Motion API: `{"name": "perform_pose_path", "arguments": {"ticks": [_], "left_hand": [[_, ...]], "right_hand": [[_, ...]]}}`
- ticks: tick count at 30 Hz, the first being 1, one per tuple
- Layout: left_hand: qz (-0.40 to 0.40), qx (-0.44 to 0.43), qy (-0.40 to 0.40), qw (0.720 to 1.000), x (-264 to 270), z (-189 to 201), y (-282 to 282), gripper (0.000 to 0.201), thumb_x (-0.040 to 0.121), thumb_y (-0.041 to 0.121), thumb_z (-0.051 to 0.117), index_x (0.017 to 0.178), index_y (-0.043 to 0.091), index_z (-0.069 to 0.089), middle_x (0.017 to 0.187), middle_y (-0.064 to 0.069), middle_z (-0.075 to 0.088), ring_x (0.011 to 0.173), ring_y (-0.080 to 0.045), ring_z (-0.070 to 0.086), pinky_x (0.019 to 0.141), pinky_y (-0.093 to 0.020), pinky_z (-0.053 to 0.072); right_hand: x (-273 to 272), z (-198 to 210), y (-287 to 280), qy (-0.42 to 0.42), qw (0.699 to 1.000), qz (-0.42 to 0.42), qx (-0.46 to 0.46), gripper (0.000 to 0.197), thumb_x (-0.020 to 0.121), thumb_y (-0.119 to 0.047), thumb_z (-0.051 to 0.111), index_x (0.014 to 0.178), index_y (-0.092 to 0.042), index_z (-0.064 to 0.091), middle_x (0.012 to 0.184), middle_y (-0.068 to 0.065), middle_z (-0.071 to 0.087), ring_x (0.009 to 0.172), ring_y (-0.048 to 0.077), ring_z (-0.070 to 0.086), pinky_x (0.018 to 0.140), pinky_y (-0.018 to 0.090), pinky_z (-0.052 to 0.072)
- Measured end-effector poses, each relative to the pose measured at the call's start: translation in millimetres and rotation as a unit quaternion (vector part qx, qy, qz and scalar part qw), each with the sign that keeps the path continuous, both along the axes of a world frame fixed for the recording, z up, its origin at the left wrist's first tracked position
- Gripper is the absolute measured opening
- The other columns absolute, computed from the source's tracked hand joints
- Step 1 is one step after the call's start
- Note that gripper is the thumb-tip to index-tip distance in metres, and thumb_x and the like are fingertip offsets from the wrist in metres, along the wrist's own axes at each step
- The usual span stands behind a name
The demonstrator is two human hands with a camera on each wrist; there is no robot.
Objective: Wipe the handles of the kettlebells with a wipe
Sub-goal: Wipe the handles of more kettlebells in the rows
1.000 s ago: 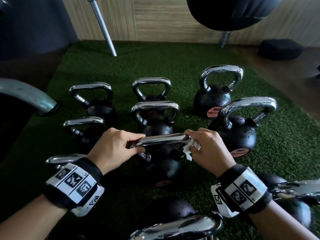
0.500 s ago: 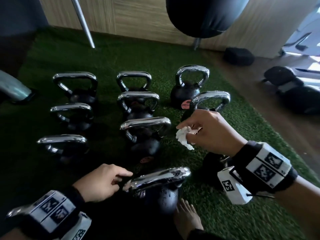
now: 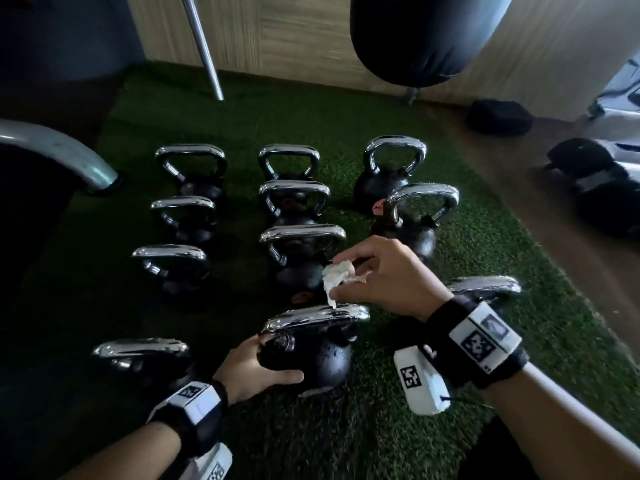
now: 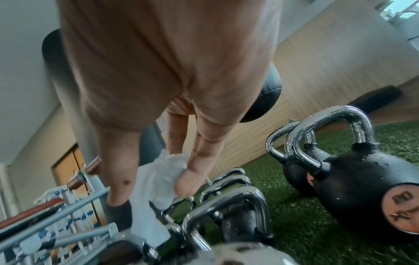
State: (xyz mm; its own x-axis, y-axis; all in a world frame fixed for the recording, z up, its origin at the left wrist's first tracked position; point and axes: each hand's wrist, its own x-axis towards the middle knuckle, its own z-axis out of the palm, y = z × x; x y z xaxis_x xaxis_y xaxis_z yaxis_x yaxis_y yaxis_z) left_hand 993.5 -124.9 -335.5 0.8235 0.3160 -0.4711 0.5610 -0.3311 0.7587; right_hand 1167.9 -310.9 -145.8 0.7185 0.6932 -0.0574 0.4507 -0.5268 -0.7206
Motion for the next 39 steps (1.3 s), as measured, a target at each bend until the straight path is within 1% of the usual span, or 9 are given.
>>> {"name": "perform_pose_path", "arguments": {"ticks": [4, 9, 15, 18, 25, 31, 34, 36, 39], "left_hand": [[0.130, -0.031, -0.008, 0.991, -3.2, -2.9, -38.6, 0.092, 0.050, 0.061, 0.095, 0.128, 0.049, 0.047, 0.122, 0.016, 0.062, 0.117, -0.009, 0.057, 0.100, -0.025, 0.042], [0.209, -0.062, -0.024, 0.976, 6.2, -6.3, -59.2, 0.101, 0.053, 0.057, 0.095, 0.138, 0.040, 0.043, 0.124, 0.013, 0.060, 0.113, -0.013, 0.055, 0.099, -0.027, 0.042], [0.304, -0.018, -0.044, 0.951, 23.0, -20.3, -84.9, 0.098, 0.057, 0.049, 0.096, 0.136, 0.033, 0.039, 0.110, 0.015, 0.063, 0.102, -0.012, 0.059, 0.091, -0.022, 0.041], [0.316, -0.007, -0.066, 0.946, 24.6, -25.1, -88.8, 0.095, 0.058, 0.047, 0.096, 0.134, 0.038, 0.040, 0.104, 0.025, 0.064, 0.104, -0.010, 0.062, 0.091, -0.023, 0.041], [0.307, -0.023, -0.064, 0.949, 22.2, -29.5, -83.7, 0.105, 0.049, 0.053, 0.093, 0.135, 0.044, 0.034, 0.113, 0.014, 0.071, 0.108, -0.014, 0.067, 0.097, -0.033, 0.051], [0.318, -0.026, -0.066, 0.946, 23.9, -30.2, -84.7, 0.098, 0.058, 0.046, 0.097, 0.134, 0.040, 0.036, 0.113, 0.013, 0.067, 0.109, -0.014, 0.062, 0.096, -0.026, 0.043], [0.318, -0.028, -0.067, 0.945, 23.3, -31.6, -85.0, 0.099, 0.059, 0.046, 0.096, 0.137, 0.039, 0.035, 0.115, 0.014, 0.065, 0.108, -0.012, 0.060, 0.096, -0.025, 0.041], [0.317, -0.027, -0.064, 0.946, 23.0, -33.6, -84.3, 0.107, 0.053, 0.053, 0.096, 0.141, 0.035, 0.037, 0.121, 0.011, 0.067, 0.113, -0.014, 0.062, 0.101, -0.029, 0.044], [0.317, -0.023, -0.059, 0.946, 22.1, -34.9, -84.4, 0.117, 0.043, 0.062, 0.093, 0.141, 0.032, 0.038, 0.125, 0.008, 0.068, 0.119, -0.018, 0.063, 0.109, -0.037, 0.046]], "right_hand": [[-11.3, -34.9, -10.6, -0.027, 0.997, 0.010, 0.067, 0.031, 0.069, -0.025, 0.094, 0.097, -0.025, 0.081, 0.100, -0.010, 0.063, 0.076, 0.000, 0.065, 0.066, 0.013, 0.053], [-18.4, -60.9, -19.0, -0.074, 0.984, -0.009, 0.164, 0.021, 0.078, -0.012, 0.086, 0.096, -0.022, 0.083, 0.096, -0.011, 0.067, 0.080, 0.003, 0.068, 0.067, 0.011, 0.054], [-29.4, -86.7, -23.9, -0.195, 0.955, -0.035, 0.221, 0.035, 0.082, 0.004, 0.075, 0.105, -0.022, 0.081, 0.098, -0.009, 0.072, 0.085, 0.008, 0.068, 0.076, 0.025, 0.056], [-30.8, -95.3, -24.3, -0.212, 0.948, -0.011, 0.237, 0.032, 0.084, 0.006, 0.072, 0.104, -0.017, 0.081, 0.101, -0.004, 0.069, 0.085, 0.012, 0.068, 0.074, 0.029, 0.058], [-53.0, -103.5, -11.9, -0.248, 0.951, 0.079, 0.165, 0.015, 0.088, -0.017, 0.065, 0.096, -0.012, 0.077, 0.108, 0.003, 0.063, 0.094, 0.024, 0.061, 0.081, 0.036, 0.057], [-28.7, -112.7, -31.7, -0.234, 0.957, 0.009, 0.169, 0.016, 0.081, 0.002, 0.076, 0.087, -0.012, 0.080, 0.094, 0.000, 0.068, 0.083, 0.021, 0.068, 0.074, 0.033, 0.058], [-20.7, -110.8, -37.4, -0.228, 0.962, -0.001, 0.153, 0.031, 0.079, 0.005, 0.077, 0.103, -0.013, 0.079, 0.095, 0.000, 0.069, 0.083, 0.022, 0.068, 0.075, 0.035, 0.059], [-26.2, -107.8, -33.0, -0.253, 0.957, 0.029, 0.138, 0.041, 0.078, 0.007, 0.076, 0.115, -0.011, 0.076, 0.097, 0.003, 0.069, 0.086, 0.027, 0.067, 0.077, 0.037, 0.060], [-27.0, -108.9, -32.1, -0.237, 0.961, 0.034, 0.141, 0.035, 0.076, 0.009, 0.073, 0.102, -0.013, 0.080, 0.094, 0.002, 0.068, 0.081, 0.026, 0.067, 0.075, 0.032, 0.058]]}}
